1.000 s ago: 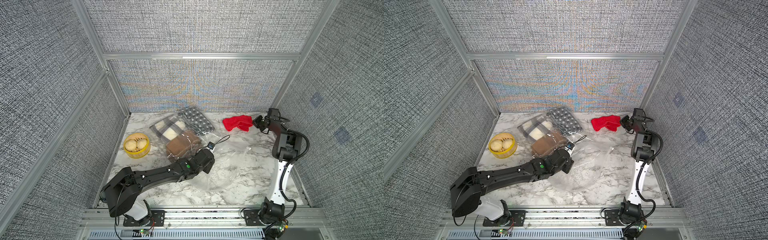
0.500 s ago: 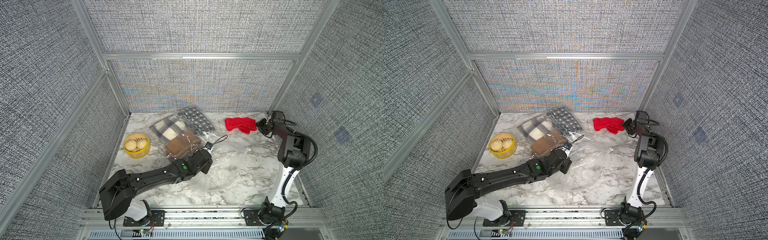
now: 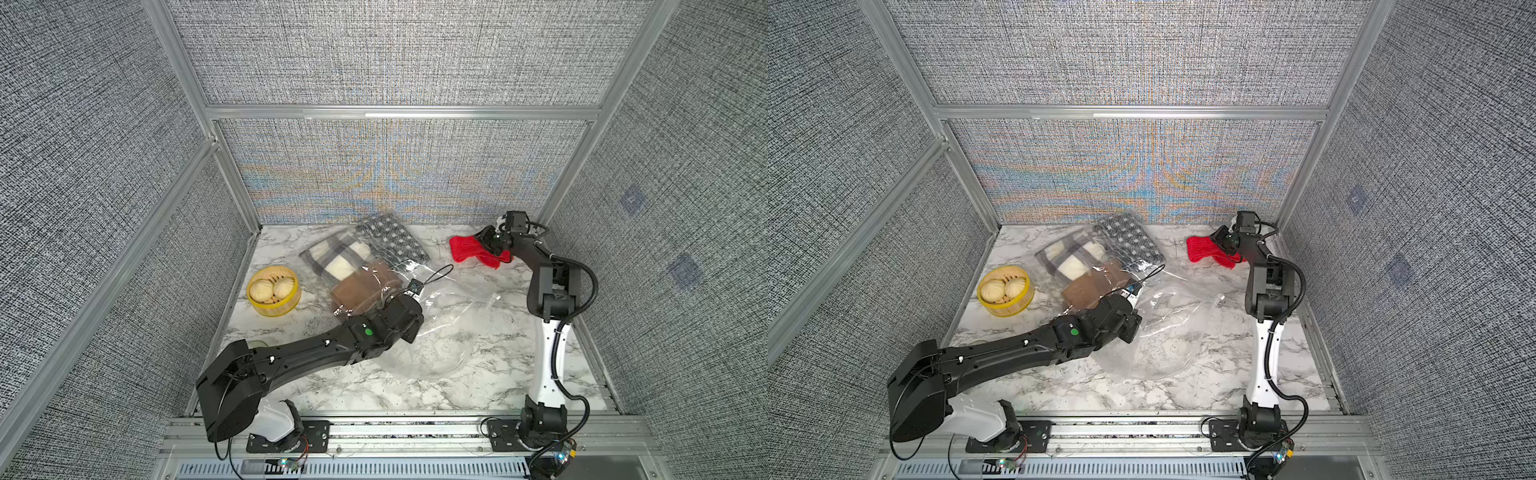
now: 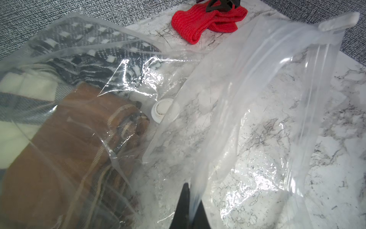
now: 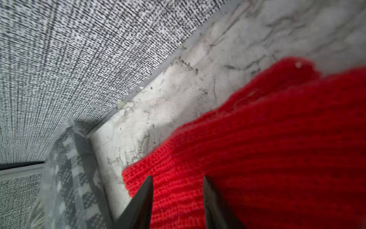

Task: Take the scarf out of the vacuum bag
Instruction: Adjust the scarf at the center of the board.

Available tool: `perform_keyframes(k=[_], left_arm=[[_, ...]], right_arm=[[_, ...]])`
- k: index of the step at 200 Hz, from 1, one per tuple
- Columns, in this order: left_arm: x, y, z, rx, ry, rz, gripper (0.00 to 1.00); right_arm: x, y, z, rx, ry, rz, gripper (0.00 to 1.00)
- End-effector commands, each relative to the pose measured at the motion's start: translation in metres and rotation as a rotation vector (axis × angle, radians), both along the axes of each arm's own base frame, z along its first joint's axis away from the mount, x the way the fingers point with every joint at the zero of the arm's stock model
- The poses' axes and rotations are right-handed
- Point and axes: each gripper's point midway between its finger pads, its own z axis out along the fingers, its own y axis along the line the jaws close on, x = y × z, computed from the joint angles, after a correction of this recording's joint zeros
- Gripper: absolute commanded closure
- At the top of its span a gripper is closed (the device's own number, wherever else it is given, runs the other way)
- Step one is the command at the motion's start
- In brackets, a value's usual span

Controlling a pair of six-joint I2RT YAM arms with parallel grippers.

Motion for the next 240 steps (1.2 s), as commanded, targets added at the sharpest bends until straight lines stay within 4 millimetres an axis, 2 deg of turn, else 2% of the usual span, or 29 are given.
perform_keyframes(k=[1,11,48,68,83,97,125,149,164,177,196,208,214,228,240], left_arm=[[0.003,-0.001,0.001,0.002,-0.003,0.012,1.00],[0.004,-0.002,-0.001,0.005,0.003,0.010,1.00],[0.003,-0.003,-0.007,0.002,0.014,0.010,1.00],[0.000,0.000,-0.007,0.000,0.017,0.010,1.00],[-0.001,0.002,-0.005,-0.010,0.015,0.011,1.00],[-0.001,0.003,-0.003,-0.015,0.007,0.013,1.00],[0.001,-0.003,0.001,-0.014,0.002,0.003,1.00],[0.004,-0.009,-0.001,-0.011,0.012,-0.006,1.00],[0.005,-0.011,-0.002,-0.016,0.010,-0.008,1.00],[0.005,-0.012,-0.003,-0.019,0.011,-0.007,1.00],[0.005,-0.013,-0.003,-0.019,0.016,-0.012,1.00],[0.005,-0.013,-0.002,-0.021,0.016,-0.012,1.00],[0.004,-0.013,-0.001,-0.022,0.017,-0.011,1.00],[0.005,-0.012,0.000,-0.022,0.016,-0.005,1.00],[0.007,-0.012,0.000,-0.016,0.021,-0.005,1.00]], right_arm=[[-0.014,0.002,0.007,0.036,-0.006,-0.032,0.57],[-0.020,0.000,0.006,0.064,-0.030,-0.060,0.57],[-0.027,0.001,-0.043,0.178,0.078,-0.057,0.57],[-0.034,-0.004,-0.048,0.177,0.082,-0.091,0.58],[-0.038,-0.009,-0.044,0.163,0.060,-0.116,0.58],[-0.035,-0.013,-0.033,0.157,0.022,-0.120,0.58],[-0.026,-0.006,0.022,0.151,-0.081,-0.076,0.55],[-0.032,-0.001,0.063,0.095,-0.122,-0.049,0.47],[-0.041,0.001,0.078,0.081,-0.134,-0.041,0.45],[-0.053,0.002,0.088,0.082,-0.152,-0.040,0.44],[-0.077,0.001,0.092,0.084,-0.163,-0.045,0.44],[-0.093,0.007,0.090,0.103,-0.158,-0.020,0.45],[-0.100,0.013,0.096,0.124,-0.179,0.001,0.46],[-0.130,0.021,0.094,0.130,-0.184,0.029,0.47],[-0.159,0.025,0.101,0.100,-0.197,0.045,0.46]])
